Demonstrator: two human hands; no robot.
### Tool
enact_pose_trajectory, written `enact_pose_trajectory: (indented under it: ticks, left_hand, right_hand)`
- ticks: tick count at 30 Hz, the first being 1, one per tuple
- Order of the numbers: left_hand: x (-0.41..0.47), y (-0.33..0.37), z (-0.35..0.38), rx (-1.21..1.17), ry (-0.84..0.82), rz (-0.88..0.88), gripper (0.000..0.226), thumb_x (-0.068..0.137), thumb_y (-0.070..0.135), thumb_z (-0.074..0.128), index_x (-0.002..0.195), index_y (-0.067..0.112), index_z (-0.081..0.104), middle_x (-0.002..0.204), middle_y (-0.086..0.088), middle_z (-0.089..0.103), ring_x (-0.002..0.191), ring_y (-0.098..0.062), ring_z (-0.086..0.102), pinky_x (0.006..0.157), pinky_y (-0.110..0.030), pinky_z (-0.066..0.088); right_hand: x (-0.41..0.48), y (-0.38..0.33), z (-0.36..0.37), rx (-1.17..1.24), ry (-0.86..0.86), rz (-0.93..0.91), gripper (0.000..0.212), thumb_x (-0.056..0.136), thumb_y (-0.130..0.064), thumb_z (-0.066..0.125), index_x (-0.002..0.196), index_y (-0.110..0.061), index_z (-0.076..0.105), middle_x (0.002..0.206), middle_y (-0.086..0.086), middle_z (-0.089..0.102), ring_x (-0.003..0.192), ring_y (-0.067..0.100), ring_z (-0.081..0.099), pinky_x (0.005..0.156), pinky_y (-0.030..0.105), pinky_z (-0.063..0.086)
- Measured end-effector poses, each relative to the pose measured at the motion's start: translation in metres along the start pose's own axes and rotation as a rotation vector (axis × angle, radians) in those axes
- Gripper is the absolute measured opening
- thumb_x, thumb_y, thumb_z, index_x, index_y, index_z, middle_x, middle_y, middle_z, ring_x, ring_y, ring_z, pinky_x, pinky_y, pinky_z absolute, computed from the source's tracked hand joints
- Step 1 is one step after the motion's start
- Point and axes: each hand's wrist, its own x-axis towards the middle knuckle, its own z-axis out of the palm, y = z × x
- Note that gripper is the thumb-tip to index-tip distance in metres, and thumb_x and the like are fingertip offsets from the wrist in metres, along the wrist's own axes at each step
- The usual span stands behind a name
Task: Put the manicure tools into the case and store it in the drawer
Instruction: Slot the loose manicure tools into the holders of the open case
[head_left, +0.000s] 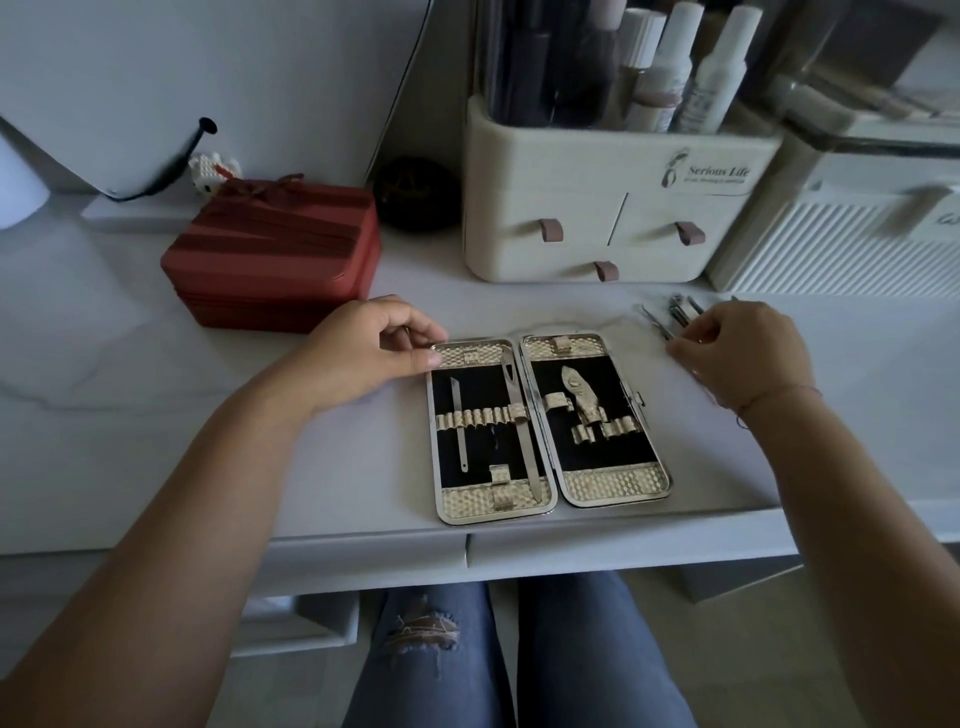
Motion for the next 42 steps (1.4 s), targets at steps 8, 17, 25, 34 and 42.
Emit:
enact_pose_trajectory:
  ticks: [8,17,25,34,42]
  left_hand:
    - [0.001,0.0,0.0,-0.01,0.001,-0.002,0.019,0.076,0.019,0.075,0.093,0.026,0.07,0.093,-0.008,0.065,0.074,-0.007,0.055,0.078,-0.018,0.043]
    - [0.002,0.002,0.0,-0.019,-0.005,0.0,0.021,0.076,0.018,0.074,0.09,0.033,0.068,0.093,-0.007,0.064,0.076,-0.01,0.054,0.076,-0.021,0.043]
    - [-0.002,0.008,-0.001,-0.019,0.007,-0.007,0.017,0.082,0.012,0.068,0.094,0.024,0.069,0.085,0.005,0.062,0.074,-0.008,0.057,0.072,-0.02,0.045]
    - [-0.002,0.008,-0.002,-0.058,0.014,-0.028,0.016,0.083,0.013,0.068,0.095,0.023,0.068,0.061,0.014,0.055,0.049,0.005,0.046,0.05,-0.007,0.034]
    - [-0.001,0.004,-0.003,-0.067,0.027,-0.041,0.016,0.08,0.015,0.07,0.089,0.028,0.067,0.064,0.01,0.056,0.052,0.0,0.044,0.052,-0.015,0.036]
  right_hand:
    - [0.001,0.0,0.003,-0.032,0.067,0.002,0.017,0.078,-0.015,0.056,0.072,-0.003,0.067,0.071,0.016,0.064,0.068,0.032,0.054,0.056,0.028,0.038]
    - [-0.022,-0.046,-0.012,1.094,-0.493,-0.021,0.02,0.082,0.001,0.061,0.1,-0.006,0.062,0.062,0.003,0.068,0.048,0.006,0.058,0.05,0.016,0.049]
    - [-0.036,-0.116,0.015,1.115,-0.799,-0.147,0.026,0.085,0.0,0.06,0.111,-0.006,0.06,0.071,0.014,0.063,0.052,0.011,0.061,0.05,0.019,0.052]
    - [-0.033,-0.136,0.031,1.045,-0.726,-0.139,0.011,0.085,0.0,0.061,0.096,-0.003,0.061,0.064,0.011,0.064,0.05,0.012,0.062,0.048,0.021,0.053]
    - [-0.034,-0.143,0.038,0.943,-0.618,-0.25,0.012,0.085,0.001,0.06,0.095,-0.003,0.063,0.064,0.014,0.064,0.053,0.014,0.063,0.056,0.027,0.059]
